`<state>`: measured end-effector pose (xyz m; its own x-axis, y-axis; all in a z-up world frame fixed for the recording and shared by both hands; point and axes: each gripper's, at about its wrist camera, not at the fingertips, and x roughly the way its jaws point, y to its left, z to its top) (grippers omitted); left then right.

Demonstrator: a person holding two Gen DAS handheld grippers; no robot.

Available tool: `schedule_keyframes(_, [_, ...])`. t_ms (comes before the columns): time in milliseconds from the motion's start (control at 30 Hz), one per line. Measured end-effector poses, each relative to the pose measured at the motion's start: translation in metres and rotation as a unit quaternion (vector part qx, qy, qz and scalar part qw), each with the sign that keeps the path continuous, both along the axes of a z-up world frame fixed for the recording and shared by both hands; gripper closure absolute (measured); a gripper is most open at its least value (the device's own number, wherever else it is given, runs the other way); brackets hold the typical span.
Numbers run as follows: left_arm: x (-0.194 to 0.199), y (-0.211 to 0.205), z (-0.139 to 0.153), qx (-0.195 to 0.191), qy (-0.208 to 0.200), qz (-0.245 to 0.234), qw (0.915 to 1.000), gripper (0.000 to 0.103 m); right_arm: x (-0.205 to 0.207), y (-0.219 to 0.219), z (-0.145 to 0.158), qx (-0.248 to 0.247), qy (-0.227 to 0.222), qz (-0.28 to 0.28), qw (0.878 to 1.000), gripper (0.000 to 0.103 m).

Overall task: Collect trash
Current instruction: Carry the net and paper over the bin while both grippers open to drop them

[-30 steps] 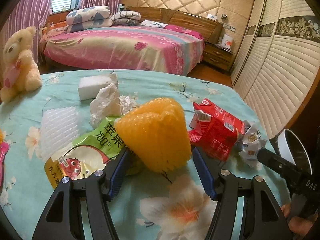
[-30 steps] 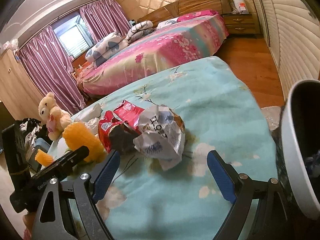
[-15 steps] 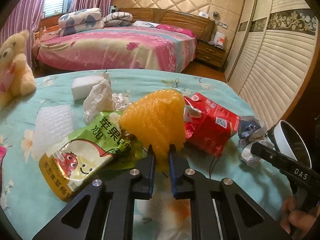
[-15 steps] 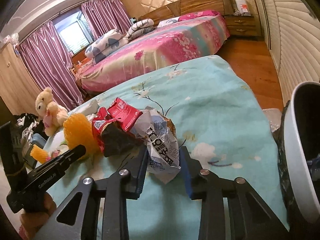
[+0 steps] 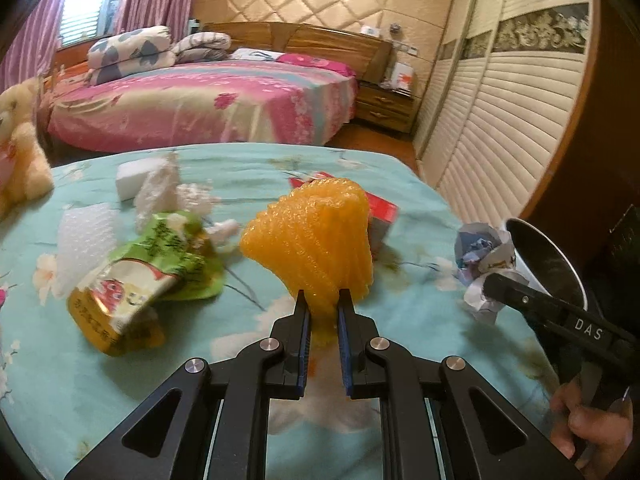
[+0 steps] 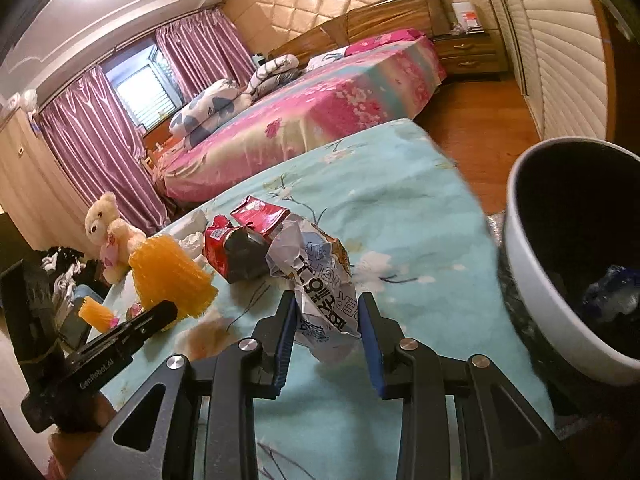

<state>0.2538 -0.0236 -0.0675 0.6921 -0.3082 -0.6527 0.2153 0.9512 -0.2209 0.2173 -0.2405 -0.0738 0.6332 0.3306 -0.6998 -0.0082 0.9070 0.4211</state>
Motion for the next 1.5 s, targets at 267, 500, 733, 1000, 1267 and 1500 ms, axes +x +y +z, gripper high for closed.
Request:
schedule_keyframes(267, [-0.013, -0.03, 0.005, 0.001, -0.006, -0.044, 0.999, 0.092, -0.024, -0.025, 0.012, 0.001, -0.008, -0.029, 1.0, 0.072])
schedule_keyframes(500, [-0.014, -0.046, 0.006, 0.0, -0.002, -0.074, 0.9973, 0.092, -0.043, -0.047, 0.017, -0.001, -0.013, -0.056, 0.998, 0.072])
schedule_keyframes(733, [-0.014, -0.066, 0.008, 0.002, -0.003, -0.094, 0.9956, 0.092, -0.057, -0.074, 0.021, -0.002, -0.017, -0.084, 0.996, 0.072])
schedule_keyframes(1000, [-0.01, -0.103, 0.008, 0.011, -0.008, -0.128, 0.9917, 0.092, -0.069, -0.1, 0.026, -0.006, -0.02, -0.11, 0.994, 0.072])
schedule_keyframes(1267, [-0.004, -0.132, 0.008, 0.019, -0.011, -0.155, 0.9876, 0.092, -0.074, -0.12, 0.028, -0.009, -0.023, -0.133, 0.991, 0.071])
schedule_keyframes(1500, [0.008, -0.152, 0.01, 0.022, -0.012, -0.171, 0.985, 0.092, -0.071, -0.136, 0.025, -0.009, -0.02, -0.15, 0.988, 0.071])
